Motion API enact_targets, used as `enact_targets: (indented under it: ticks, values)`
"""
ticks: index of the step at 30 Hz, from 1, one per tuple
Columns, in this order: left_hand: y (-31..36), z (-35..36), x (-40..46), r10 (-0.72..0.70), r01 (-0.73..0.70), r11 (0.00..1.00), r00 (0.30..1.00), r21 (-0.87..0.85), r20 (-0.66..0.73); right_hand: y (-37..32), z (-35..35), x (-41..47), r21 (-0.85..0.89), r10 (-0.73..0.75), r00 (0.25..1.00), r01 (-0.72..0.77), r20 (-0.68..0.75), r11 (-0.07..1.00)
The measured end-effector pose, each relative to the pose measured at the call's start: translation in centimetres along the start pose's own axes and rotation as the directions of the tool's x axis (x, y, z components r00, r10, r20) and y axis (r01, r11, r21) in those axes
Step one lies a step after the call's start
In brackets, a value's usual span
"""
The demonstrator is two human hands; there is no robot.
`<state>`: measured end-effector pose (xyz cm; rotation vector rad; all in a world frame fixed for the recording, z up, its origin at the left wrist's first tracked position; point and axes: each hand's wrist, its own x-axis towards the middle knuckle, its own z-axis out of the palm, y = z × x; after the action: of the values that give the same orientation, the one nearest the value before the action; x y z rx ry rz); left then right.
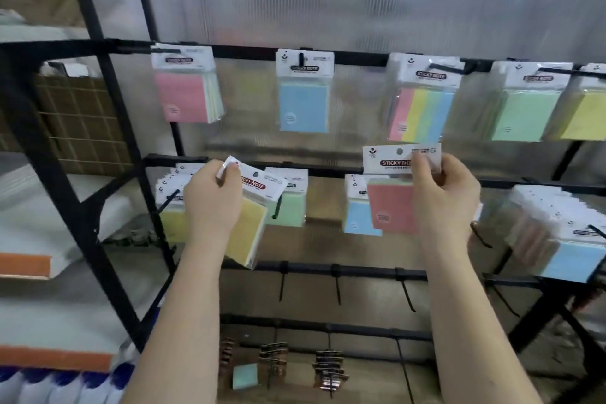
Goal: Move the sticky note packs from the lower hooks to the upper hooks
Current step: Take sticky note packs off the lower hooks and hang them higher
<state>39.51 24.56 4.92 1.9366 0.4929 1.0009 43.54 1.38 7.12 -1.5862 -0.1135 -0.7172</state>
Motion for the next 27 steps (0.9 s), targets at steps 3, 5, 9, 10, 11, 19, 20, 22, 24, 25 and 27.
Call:
enact_targets:
  ticks: [3, 5, 9, 10, 11, 19, 20, 22, 24, 25, 27]
  values:
    - [-2.4, -3.5, 2.2, 0.004, -0.004, 0.999, 1.0, 0.04, 0.01, -0.8, 4.3, -2.7, 0.029, -0.003, 1.0, 0.004, -0.021, 1.0]
    - [-3.6, -5.8, 3.3, 0.015, -0.016, 0.998, 1.0, 0.068, 0.019, -1.6, 7.2, -4.6, 0.029, -0.01, 0.998, 0.012, -0.054, 1.0]
    - [-6.7, -9.9, 5.1, 0.025, -0.03, 0.993, 0.999, 0.117, 0.043, -3.3, 12.7, -8.0, 0.037, -0.029, 0.993, 0.034, -0.115, 0.999]
    - [-7.3, -10.7, 5.4, 0.019, -0.025, 0.992, 0.999, 0.125, 0.043, -3.7, 13.8, -8.6, 0.052, -0.029, 0.992, 0.036, -0.125, 0.998]
    - [-7.9, -11.3, 5.7, 0.01, -0.015, 0.991, 0.999, 0.135, 0.039, -4.2, 14.8, -9.1, 0.071, -0.036, 0.99, 0.046, -0.135, 0.996]
    - [-10.2, -14.4, 7.0, 0.014, -0.014, 1.0, 1.0, -0.013, 0.004, -10.7, 21.5, -9.0, 0.163, -0.183, 0.982, 0.189, -0.052, 0.968]
    - [-10.4, -14.4, 7.2, 0.023, -0.023, 0.999, 1.0, -0.025, -0.004, -11.6, 22.3, -8.5, 0.17, -0.208, 0.977, 0.211, -0.04, 0.962]
    - [-10.3, -14.5, 7.5, 0.04, -0.041, 0.998, 0.999, -0.039, -0.023, -13.2, 24.0, -7.6, 0.175, -0.261, 0.965, 0.259, -0.006, 0.95]
    - [-10.1, -14.5, 7.7, 0.047, -0.049, 0.997, 0.998, -0.053, -0.043, -14.3, 25.6, -6.9, 0.163, -0.314, 0.949, 0.304, 0.036, 0.939]
    - [-10.0, -14.5, 7.9, 0.048, -0.051, 0.997, 0.998, -0.063, -0.049, -14.6, 26.2, -6.7, 0.155, -0.334, 0.941, 0.321, 0.062, 0.934]
    - [-10.0, -14.3, 8.1, 0.062, -0.066, 0.996, 0.997, -0.062, -0.054, -15.2, 27.3, -6.3, 0.156, -0.354, 0.927, 0.334, 0.124, 0.929]
